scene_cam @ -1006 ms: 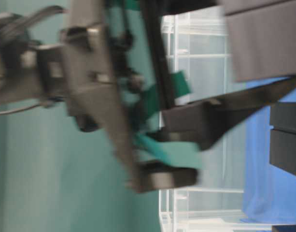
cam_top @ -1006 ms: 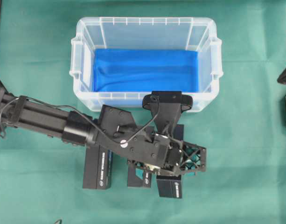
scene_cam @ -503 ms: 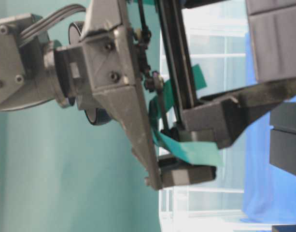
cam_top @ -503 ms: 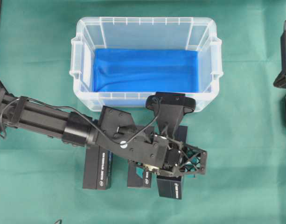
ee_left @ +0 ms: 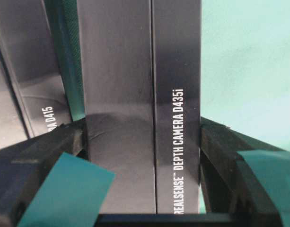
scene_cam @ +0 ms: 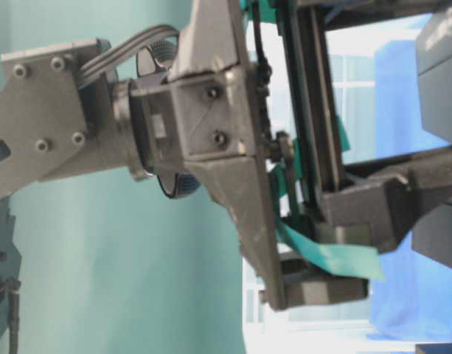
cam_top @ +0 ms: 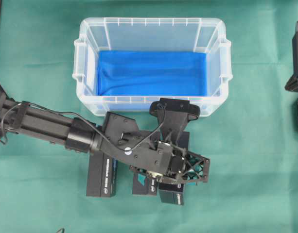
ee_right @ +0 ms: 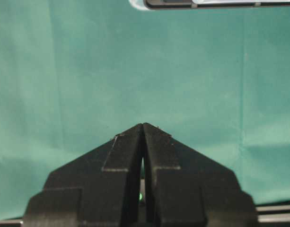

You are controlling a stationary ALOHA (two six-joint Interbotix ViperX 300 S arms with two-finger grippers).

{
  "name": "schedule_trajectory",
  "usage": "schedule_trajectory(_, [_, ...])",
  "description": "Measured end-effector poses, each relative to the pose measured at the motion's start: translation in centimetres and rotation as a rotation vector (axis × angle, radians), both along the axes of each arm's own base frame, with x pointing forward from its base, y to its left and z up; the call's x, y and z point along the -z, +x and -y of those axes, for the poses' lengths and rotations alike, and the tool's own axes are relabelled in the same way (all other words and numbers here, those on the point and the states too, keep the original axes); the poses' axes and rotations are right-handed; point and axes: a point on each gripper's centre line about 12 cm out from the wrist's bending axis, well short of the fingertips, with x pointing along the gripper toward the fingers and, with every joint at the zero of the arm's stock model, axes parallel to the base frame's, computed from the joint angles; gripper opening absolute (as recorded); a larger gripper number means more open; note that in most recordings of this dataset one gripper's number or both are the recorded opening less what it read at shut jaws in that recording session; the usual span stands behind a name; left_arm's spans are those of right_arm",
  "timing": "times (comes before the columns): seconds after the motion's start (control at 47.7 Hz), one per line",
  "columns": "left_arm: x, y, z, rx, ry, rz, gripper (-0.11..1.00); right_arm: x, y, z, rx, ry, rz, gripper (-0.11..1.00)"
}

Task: Take the box out of the case with the left arm.
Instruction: 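Lower the box onto the table right of the other boxes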

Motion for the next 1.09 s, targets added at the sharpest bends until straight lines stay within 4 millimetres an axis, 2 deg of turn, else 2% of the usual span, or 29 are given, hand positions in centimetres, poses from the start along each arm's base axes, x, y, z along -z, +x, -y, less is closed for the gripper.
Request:
schedule_trajectory(0.084, [0.0,0.1,0.1,0.011,-0.002,0.015,0.6,0.0,0.0,0.0,0.002,0.0,0.002,0.0])
schedule_trajectory(0.126, [0.1,0.2,0.0,0.017,-0.002,0.022,0.64,0.0,0.0,0.0,0.002,0.0,0.002,0.0])
schedule_trajectory(0.21, [0.0,0.5,-0.1,0.028,-0.002,0.039,0.85,0.0,0.0,0.0,0.002,0.0,0.002,0.0])
schedule_trajectory(0.272, [0.0,0.5,-0.2,0.03,-0.002,0.042,0.97,0.0,0.0,0.0,0.002,0.0,0.0,0.0])
schedule_trajectory(0.712, [-0.5,0.4,-0.5,0.025,-0.002,0.045,0.94,0.0,0.0,0.0,0.002,0.0,0.002,0.0])
schedule_trajectory(0.838, [-1.9,-0.1,-1.0,0.025,0.003,0.047,0.93,0.0,0.0,0.0,0.002,0.0,0.002,0.0])
schedule_trajectory(1.09, [-6.2,0.0,-1.9,0.01,-0.006,0.109,0.93,0.0,0.0,0.0,0.002,0.0,0.002,0.0])
